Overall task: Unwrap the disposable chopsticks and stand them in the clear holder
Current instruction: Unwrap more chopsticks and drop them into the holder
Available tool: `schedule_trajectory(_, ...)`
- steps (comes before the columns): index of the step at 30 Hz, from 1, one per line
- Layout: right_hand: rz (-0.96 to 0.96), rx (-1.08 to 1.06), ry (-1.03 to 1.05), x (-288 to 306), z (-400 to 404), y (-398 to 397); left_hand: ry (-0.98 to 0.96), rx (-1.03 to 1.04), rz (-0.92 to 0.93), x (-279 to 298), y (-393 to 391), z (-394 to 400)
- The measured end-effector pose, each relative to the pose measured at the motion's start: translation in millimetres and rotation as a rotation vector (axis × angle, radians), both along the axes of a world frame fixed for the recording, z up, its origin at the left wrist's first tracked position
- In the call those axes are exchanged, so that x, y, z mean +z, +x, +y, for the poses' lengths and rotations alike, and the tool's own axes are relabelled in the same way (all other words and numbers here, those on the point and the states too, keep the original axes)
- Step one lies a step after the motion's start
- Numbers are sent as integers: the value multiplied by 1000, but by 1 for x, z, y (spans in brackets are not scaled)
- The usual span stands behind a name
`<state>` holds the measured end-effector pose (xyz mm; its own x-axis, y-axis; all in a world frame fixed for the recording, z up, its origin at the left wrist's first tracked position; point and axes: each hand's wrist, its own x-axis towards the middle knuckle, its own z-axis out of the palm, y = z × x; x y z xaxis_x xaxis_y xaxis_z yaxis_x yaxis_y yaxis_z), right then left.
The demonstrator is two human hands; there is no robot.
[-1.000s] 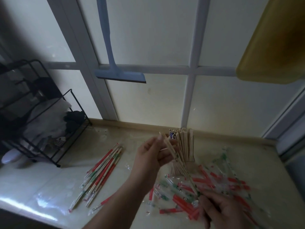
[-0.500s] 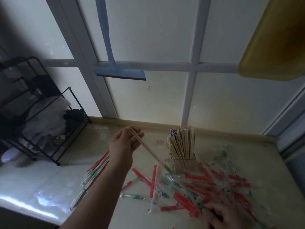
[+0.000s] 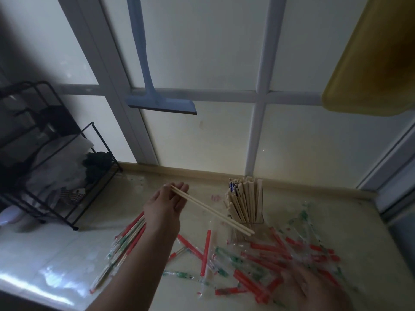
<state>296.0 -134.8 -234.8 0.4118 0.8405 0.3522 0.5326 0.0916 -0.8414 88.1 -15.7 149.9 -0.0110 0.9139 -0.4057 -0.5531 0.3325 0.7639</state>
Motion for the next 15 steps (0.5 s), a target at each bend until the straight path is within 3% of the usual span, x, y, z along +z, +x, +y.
schedule_trajectory(1, 146, 17, -47, 54, -18, -11, -10, 4, -19, 0, 6, -5)
schedule_trajectory(2, 285, -35, -106, 153, -44, -29, -17, 15, -32, 0, 12, -11)
schedule_trajectory(4, 685, -32, 162, 302, -83, -53, -32, 47, -63, 0, 26, -25)
schedule_trajectory(5, 630, -171, 196, 375, -119, -44, -39, 61, -81, -1, 32, -32)
schedule_trajectory(6, 743, -198, 356, 345, -55, -67, -41, 67, -94, -1, 38, -40)
schedule_trajectory(8, 841, -229, 299, 357, -62, -69, -53, 70, -110, -2, 49, -55)
schedule_trajectory(12, 1195, -336, 414, 359, -49, -52, -69, 79, -121, -6, 60, -73)
schedule_trajectory(14, 1260, -393, 417, 353, -41, -46, -41, 77, -119, -10, 64, -76)
schedule_trajectory(15, 1201, -405, 410, 354, -41, -43, -31, 67, -120, -14, 66, -76)
